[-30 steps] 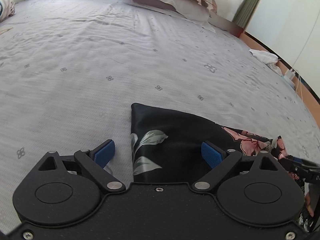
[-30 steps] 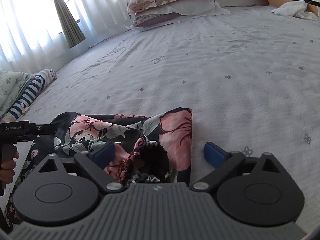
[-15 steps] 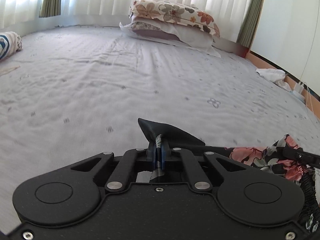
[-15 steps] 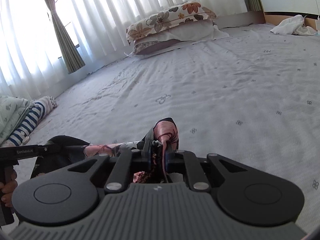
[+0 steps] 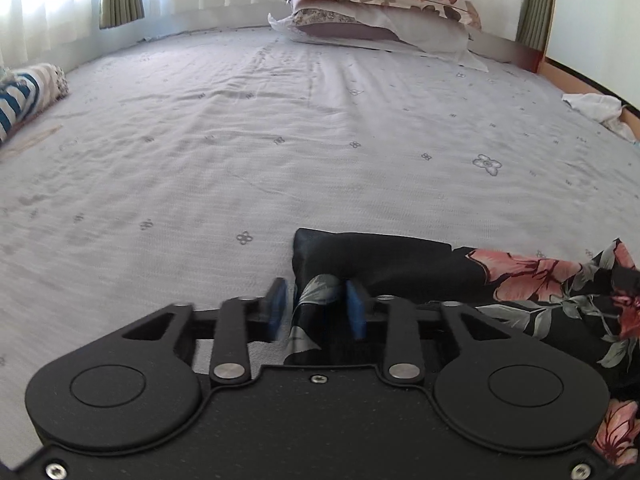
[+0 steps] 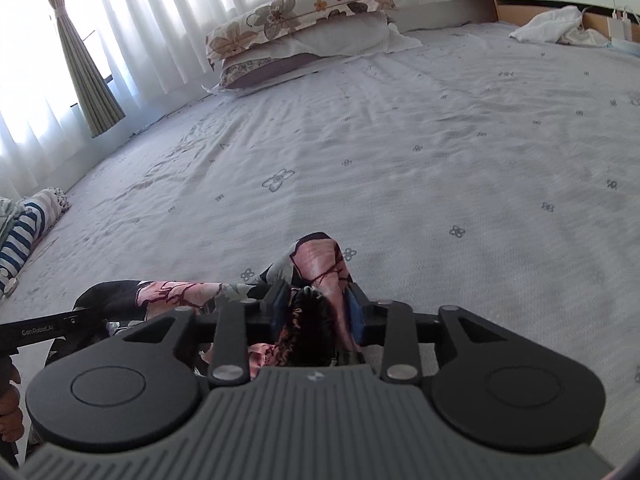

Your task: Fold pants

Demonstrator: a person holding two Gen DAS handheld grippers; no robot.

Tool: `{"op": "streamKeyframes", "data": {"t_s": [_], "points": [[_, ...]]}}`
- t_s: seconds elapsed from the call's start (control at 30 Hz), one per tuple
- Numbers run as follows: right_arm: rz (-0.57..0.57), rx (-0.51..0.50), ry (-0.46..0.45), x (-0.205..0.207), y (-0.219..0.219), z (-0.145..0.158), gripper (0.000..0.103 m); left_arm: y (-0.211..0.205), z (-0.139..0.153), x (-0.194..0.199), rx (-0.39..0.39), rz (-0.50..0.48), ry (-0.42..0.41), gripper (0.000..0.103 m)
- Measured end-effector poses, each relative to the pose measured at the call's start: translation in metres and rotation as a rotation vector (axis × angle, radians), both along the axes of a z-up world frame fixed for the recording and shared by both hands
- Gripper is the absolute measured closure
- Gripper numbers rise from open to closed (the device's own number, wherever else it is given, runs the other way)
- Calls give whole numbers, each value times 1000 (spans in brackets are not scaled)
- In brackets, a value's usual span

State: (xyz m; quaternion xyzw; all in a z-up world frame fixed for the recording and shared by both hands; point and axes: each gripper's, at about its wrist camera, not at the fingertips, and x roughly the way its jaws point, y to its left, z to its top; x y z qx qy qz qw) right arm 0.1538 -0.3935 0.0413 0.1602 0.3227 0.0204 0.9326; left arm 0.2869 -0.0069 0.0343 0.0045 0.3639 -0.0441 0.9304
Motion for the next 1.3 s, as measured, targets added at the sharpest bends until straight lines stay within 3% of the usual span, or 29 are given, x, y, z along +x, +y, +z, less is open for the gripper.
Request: {"op": "streamKeyframes", "data": {"t_s": [0.07,0.27,0.53,0.97,1.3], "points": [[-9,-50,-43,-15,3,12,29,0,8,-12,28,-8,-26,41],[1,-135,-150,-67,17,45,12,-1,28,-64,48,-16,-55,20],[25,-139,-163,-139,42,39,1,5,29,-149,-55,-11,-43,15],[30,-225,-129,-228,87,6,0,-16,-3,-245,-4,-1,-1,9],[33,-250,-63,-242,91,-10,0,-17,-12,-266,22,9,3,3]]}}
